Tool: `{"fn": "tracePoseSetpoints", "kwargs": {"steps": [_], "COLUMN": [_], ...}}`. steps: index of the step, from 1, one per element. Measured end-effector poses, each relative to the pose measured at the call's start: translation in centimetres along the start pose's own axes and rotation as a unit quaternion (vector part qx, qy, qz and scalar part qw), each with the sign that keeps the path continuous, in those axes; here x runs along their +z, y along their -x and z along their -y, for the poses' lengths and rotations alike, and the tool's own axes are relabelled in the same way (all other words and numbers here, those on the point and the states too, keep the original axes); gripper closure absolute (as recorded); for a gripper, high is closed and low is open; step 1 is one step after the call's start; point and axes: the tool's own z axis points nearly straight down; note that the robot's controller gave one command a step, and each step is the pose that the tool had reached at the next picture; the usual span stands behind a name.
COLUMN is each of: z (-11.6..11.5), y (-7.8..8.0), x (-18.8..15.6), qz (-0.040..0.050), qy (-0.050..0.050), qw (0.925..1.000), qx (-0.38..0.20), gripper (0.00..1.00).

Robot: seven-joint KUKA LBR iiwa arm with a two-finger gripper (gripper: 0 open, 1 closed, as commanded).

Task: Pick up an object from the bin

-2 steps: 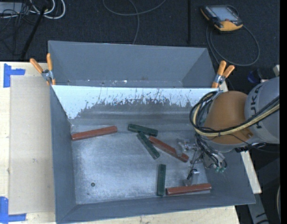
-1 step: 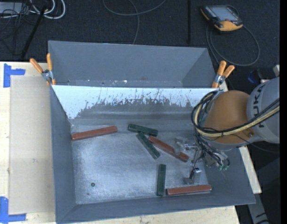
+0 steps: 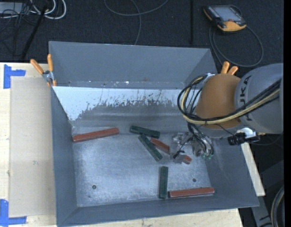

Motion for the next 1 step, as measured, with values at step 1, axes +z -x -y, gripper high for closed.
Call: {"fn": "tracePoseSetpoints", "kwargs": {"steps": [1], "z": [-0.02], "y": [-0.01], "x": [0.01], "qz": [-0.0002], "qy": [0.0], "qw": [1.0], "qx": [-0.001], "gripper": [0.0]}}
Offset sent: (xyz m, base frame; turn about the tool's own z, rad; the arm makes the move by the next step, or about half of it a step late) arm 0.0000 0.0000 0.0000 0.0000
